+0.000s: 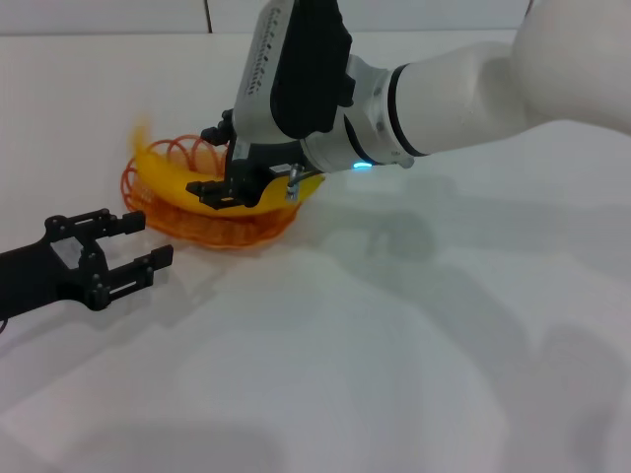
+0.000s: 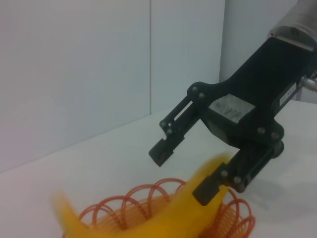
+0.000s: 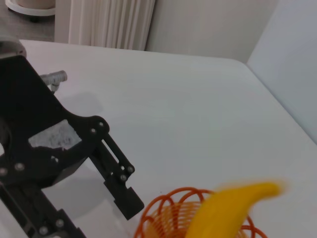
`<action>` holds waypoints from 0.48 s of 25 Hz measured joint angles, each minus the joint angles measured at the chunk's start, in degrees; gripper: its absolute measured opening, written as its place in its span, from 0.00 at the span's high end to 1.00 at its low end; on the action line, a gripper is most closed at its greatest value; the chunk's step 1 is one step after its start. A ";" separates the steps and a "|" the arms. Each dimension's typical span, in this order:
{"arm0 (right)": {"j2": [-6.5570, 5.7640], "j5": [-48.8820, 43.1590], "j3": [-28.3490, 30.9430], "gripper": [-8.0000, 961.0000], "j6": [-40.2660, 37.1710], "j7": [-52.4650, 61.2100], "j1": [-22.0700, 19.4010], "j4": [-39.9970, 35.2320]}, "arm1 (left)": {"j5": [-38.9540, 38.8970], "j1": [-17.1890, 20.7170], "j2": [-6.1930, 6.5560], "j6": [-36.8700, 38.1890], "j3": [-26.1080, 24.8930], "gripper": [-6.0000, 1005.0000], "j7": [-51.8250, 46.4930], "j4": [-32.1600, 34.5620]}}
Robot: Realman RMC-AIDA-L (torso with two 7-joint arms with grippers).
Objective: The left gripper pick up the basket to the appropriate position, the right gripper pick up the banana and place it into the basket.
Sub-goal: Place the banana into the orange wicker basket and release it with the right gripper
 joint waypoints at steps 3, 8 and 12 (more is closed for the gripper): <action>-0.01 -0.05 -0.03 0.36 -0.15 0.02 -0.23 -0.10 | -0.01 0.04 0.02 0.00 0.00 0.41 0.00 -0.03; -0.44 0.04 2.05 0.23 -3.03 -0.92 -3.86 -4.11 | 0.00 0.40 0.05 0.00 0.00 0.41 0.05 -0.11; -0.44 1.00 8.30 0.15 -9.02 -5.47 -8.80 -8.01 | 0.00 0.58 0.05 0.00 0.00 0.41 0.08 -0.11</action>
